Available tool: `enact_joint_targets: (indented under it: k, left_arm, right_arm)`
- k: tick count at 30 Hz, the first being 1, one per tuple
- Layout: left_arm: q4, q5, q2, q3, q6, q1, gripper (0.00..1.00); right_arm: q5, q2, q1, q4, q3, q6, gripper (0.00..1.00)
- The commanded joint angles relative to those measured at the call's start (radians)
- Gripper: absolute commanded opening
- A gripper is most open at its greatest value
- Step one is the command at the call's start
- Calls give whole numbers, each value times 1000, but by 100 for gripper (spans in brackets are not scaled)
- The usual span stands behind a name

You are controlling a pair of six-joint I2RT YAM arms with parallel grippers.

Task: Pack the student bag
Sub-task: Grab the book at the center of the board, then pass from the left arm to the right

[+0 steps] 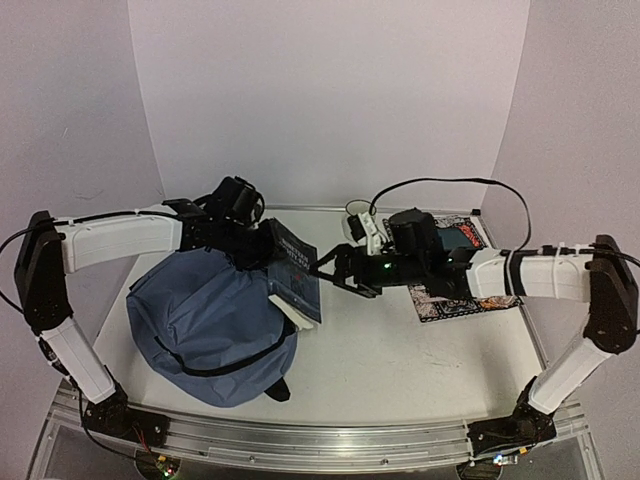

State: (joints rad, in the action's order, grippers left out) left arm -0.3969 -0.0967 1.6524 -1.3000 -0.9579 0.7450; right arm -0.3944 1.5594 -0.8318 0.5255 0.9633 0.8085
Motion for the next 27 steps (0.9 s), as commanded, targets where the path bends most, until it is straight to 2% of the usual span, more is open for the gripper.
enact_joint_targets:
  k: [1,4,9,16,27]
  left_arm:
    - [233,-5,-123,26,-108,-19,0]
    - [353,-4,-159,81,-178,-34,0]
    - [565,23,-192,163,-305,-47,0]
    - [626,79,-160,115,-360,-47,0]
    - [760,84,-137,108,-439,-47,0]
  right_arm:
    - [76,-74,3,30,-26,85,98]
    - [84,-104,2,120,-64,163,98]
    - [88,-112,-12,363,-132,313,98]
    - [157,-52,-65,552,-147,466,98]
    - [162,153,-100,811,-54,614,98]
